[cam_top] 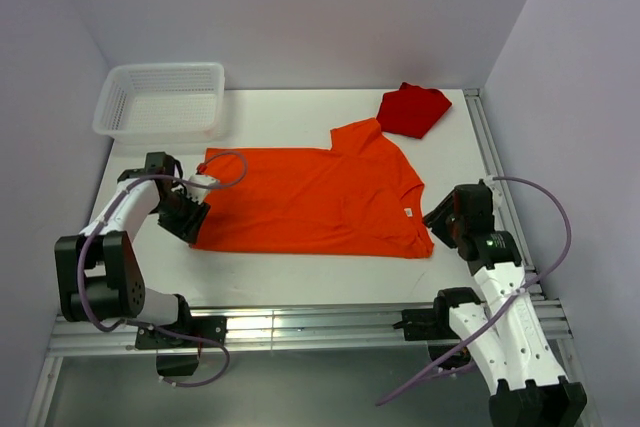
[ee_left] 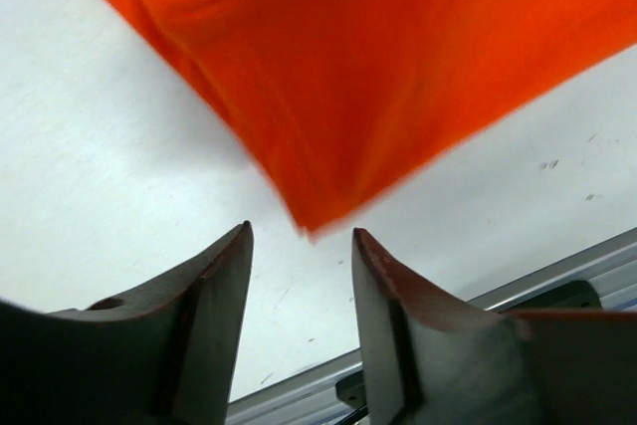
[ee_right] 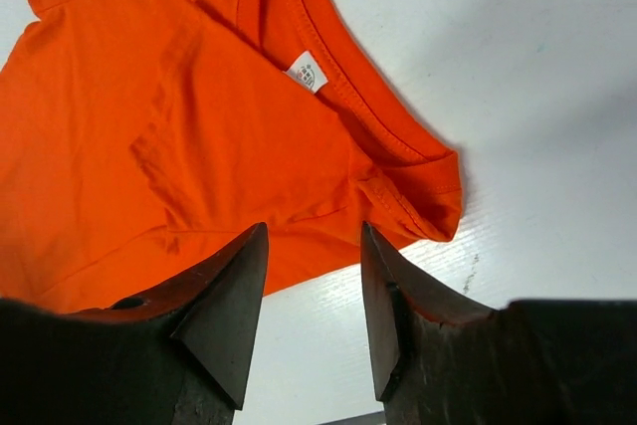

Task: Roll the t-shirts
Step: Fold the tshirt

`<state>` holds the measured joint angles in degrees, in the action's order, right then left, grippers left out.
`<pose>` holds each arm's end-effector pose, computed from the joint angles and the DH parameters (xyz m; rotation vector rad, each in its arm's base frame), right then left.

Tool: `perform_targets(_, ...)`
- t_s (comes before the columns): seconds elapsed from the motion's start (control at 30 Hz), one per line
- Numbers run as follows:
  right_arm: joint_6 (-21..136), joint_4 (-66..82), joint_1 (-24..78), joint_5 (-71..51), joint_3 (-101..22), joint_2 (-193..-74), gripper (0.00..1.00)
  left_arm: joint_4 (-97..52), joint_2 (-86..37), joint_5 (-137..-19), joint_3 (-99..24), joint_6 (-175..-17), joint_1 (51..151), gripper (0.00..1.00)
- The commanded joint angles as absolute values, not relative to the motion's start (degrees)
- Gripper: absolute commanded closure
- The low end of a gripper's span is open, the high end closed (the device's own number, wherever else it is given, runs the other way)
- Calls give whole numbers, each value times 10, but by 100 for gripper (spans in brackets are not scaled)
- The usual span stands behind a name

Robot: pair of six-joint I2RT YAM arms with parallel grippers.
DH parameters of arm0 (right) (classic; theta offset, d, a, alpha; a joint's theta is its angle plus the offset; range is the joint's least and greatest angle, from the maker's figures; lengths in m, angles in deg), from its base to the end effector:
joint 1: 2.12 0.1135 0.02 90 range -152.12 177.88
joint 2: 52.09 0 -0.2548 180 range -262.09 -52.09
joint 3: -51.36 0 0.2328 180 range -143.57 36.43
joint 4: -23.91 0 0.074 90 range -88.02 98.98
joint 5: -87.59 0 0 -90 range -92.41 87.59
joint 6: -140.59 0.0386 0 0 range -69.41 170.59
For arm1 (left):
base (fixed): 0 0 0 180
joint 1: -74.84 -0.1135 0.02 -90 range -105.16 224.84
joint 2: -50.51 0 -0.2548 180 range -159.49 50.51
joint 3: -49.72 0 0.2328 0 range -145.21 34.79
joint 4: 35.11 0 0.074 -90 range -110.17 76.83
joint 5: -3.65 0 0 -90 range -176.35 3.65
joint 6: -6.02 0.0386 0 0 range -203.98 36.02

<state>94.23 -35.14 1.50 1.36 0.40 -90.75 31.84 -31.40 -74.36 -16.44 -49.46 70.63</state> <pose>0.1255 0.0054 0.2403 0.8531 2.2510 0.3099 0.2224 0.0083 0.1917 0.7886 2.8362 -0.2294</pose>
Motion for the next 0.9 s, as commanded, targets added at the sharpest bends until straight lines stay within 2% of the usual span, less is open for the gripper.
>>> perform_targets(0.0,940,-359,19,31,-18,-909,50,346,-279,-759,-177,-469,704,47)
perform_targets(0.2,913,-295,19,25,-64,-1012,48,356,-281,-759,-254,-479,702,42)
perform_targets(0.33,886,-257,19,34,-120,-1125,48,332,-353,-752,-335,-511,702,41)
perform_targets(0.47,851,-228,19,29,-222,-1234,48,288,-435,-732,-448,-561,702,42)
perform_targets(0.57,832,-204,18,23,-290,-1320,48,230,-484,-719,-490,-589,704,42)
perform_targets(0.87,805,-173,17,-11,-493,-1561,50,87,-592,-746,-541,-606,732,42)
